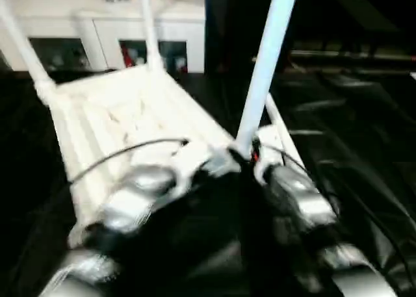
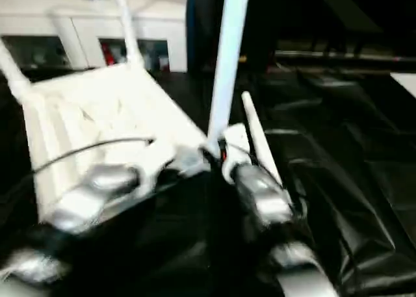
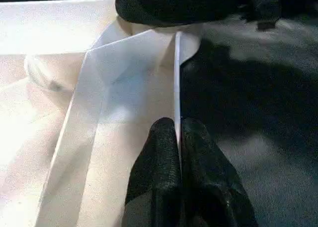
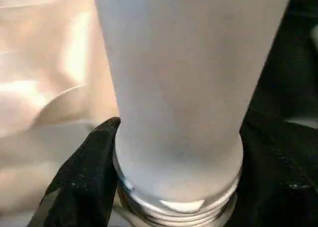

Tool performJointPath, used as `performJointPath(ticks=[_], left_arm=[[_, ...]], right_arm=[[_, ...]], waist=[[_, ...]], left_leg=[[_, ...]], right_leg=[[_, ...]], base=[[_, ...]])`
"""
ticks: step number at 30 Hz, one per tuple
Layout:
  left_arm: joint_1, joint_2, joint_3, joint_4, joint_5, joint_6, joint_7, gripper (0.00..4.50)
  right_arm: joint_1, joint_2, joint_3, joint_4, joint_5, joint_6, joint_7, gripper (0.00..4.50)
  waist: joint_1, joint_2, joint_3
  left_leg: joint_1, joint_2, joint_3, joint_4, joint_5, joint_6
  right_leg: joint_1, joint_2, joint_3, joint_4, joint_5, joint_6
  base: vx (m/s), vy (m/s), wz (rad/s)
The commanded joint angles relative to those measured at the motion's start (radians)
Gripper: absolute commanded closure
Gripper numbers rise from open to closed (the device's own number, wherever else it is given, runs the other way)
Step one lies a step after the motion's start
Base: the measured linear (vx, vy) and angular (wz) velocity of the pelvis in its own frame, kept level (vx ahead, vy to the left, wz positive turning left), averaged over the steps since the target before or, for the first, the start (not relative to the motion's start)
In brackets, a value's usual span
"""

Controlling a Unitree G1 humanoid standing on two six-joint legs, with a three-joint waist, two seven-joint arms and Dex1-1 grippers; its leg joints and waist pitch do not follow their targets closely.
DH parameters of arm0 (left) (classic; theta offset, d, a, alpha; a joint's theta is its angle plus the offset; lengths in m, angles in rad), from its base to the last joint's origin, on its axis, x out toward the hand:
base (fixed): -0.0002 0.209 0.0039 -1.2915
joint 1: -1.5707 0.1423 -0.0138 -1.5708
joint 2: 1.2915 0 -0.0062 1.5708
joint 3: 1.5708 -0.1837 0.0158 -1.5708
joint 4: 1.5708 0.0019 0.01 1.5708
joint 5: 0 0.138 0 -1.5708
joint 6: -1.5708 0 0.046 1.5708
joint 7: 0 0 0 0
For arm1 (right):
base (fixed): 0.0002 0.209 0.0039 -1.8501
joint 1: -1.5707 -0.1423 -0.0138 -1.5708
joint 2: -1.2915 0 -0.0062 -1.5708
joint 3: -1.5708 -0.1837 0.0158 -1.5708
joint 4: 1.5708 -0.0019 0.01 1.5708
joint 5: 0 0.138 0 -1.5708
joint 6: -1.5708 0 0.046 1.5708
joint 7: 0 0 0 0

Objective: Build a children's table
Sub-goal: Rotate leg to tighten

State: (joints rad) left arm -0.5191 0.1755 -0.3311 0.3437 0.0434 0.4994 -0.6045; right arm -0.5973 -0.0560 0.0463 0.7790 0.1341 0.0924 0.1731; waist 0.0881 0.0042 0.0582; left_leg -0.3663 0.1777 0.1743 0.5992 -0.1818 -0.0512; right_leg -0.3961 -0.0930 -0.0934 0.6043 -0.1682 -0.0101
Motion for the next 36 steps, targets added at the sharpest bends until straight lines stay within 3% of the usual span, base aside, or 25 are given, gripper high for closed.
performJointPath(ticks=[1,2,7,8,9,14,17,19,23,26,29,32,36], left_arm=[[-0.014,-0.023,-0.001,0.031,0.015,0.008,0.064,4.5],[-0.024,-0.054,-0.015,0.055,0.038,0.006,0.089,4.5],[-0.016,-0.048,-0.035,0.045,0.057,-0.013,0.078,4.5],[-0.006,-0.033,-0.037,0.023,0.052,-0.023,0.06,4.5],[-0.005,-0.031,-0.037,0.02,0.052,-0.023,0.058,4.5],[0.016,-0.009,-0.041,-0.018,0.039,-0.048,0.012,4.5],[0.05,0.045,-0.045,-0.075,0.029,-0.104,-0.056,4.5],[0.059,0.059,-0.044,-0.088,0.021,-0.121,-0.077,4.5],[0.104,0.131,-0.028,-0.146,-0.026,-0.159,-0.183,4.5],[0.131,0.196,-0.006,-0.189,-0.07,-0.184,-0.281,4.5],[0.137,0.216,-0.001,-0.204,-0.086,-0.19,-0.319,4.5],[0.142,0.255,0.006,-0.232,-0.119,-0.182,-0.392,4.5],[0.143,0.282,0.01,-0.241,-0.134,-0.19,-0.432,4.5]], right_arm=[[0.007,0.001,-0.032,0.093,-0.022,0.026,-0.099,1.74],[-0.022,0.028,-0.028,0.131,-0.032,0.005,-0.124,1.74],[-0.042,0.051,-0.033,0.157,-0.018,-0.03,-0.086,1.74],[-0.042,0.058,-0.046,0.145,0.01,-0.044,-0.037,1.18],[-0.042,0.058,-0.046,0.142,0.012,-0.047,-0.033,1.18],[-0.055,0.051,-0.067,0.143,0.026,-0.093,-0.004,0.7],[-0.031,0.004,-0.075,0.055,0.042,-0.12,0.095,0.45],[-0.014,-0.013,-0.067,0.017,0.048,-0.111,0.141,0.26],[0.113,-0.146,0.041,-0.221,0.059,-0.039,0.429,0.13],[0.222,-0.289,0.123,-0.418,0.095,0.016,0.654,0.13],[0.246,-0.324,0.136,-0.464,0.111,0.035,0.709,0.13],[0.261,-0.35,0.155,-0.498,0.122,0.043,0.77,0.13],[0.253,-0.34,0.16,-0.506,0.103,0.063,0.771,0.13]], waist=[[-0.004,-0.005,-0.06],[-0.005,-0.006,-0.06],[-0.004,-0.004,-0.062],[-0.004,-0.003,-0.063],[-0.005,-0.004,-0.063],[-0.002,-0.004,-0.066],[0.006,-0.006,-0.072],[0.009,-0.009,-0.071],[0.02,-0.007,-0.07],[0.028,-0.007,-0.07],[0.024,-0.006,-0.067],[0.019,-0.004,-0.064],[0.019,-0.006,-0.064]], left_leg=[[0.028,0.041,-0.024,-0.076,-0.377,-0.038],[0.023,0.043,-0.026,-0.08,-0.385,-0.033],[0.02,0.047,-0.03,-0.087,-0.409,-0.03],[0.019,0.047,-0.031,-0.089,-0.42,-0.03],[0.018,0.048,-0.032,-0.09,-0.421,-0.029],[0.012,0.047,-0.026,-0.088,-0.368,-0.019],[0.006,0.05,-0.023,-0.087,-0.303,-0.001],[0.007,0.048,-0.018,-0.085,-0.269,0.014],[0.001,0.051,-0.017,-0.085,-0.216,0.038],[0.003,0.054,-0.017,-0.085,-0.237,0.042],[0.001,0.052,-0.017,-0.088,-0.251,0.045],[0.008,0.052,-0.019,-0.088,-0.301,0.024],[0.008,0.055,-0.02,-0.091,-0.298,0.019]], right_leg=[[0.022,-0.07,0.042,-0.112,-0.55,-0.098],[0.025,-0.068,0.04,-0.113,-0.551,-0.089],[0.028,-0.071,0.039,-0.111,-0.511,-0.086],[0.028,-0.072,0.04,-0.11,-0.504,-0.089],[0.03,-0.072,0.039,-0.108,-0.497,-0.091],[0.032,-0.074,0.047,-0.101,-0.439,-0.125],[0.04,-0.075,0.05,-0.092,-0.376,-0.137],[0.037,-0.069,0.051,-0.088,-0.334,-0.153],[0.044,-0.063,0.052,-0.078,-0.277,-0.159],[0.046,-0.064,0.055,-0.08,-0.301,-0.148],[0.043,-0.064,0.054,-0.083,-0.324,-0.156],[0.036,-0.067,0.053,-0.094,-0.414,-0.148],[0.035,-0.066,0.056,-0.091,-0.403,-0.151]], base=[[0.0,0.0,0.0],[0.0,0.0,0.0],[0.0,0.0,0.0],[0.0,0.0,0.0],[0.0,0.0,0.0],[0.0,0.0,0.0],[0.0,0.0,0.0],[0.0,0.0,0.0],[0.0,0.0,0.0],[0.0,0.0,0.0],[0.0,0.0,0.0],[0.0,0.0,0.0],[0.0,0.0,0.0]])
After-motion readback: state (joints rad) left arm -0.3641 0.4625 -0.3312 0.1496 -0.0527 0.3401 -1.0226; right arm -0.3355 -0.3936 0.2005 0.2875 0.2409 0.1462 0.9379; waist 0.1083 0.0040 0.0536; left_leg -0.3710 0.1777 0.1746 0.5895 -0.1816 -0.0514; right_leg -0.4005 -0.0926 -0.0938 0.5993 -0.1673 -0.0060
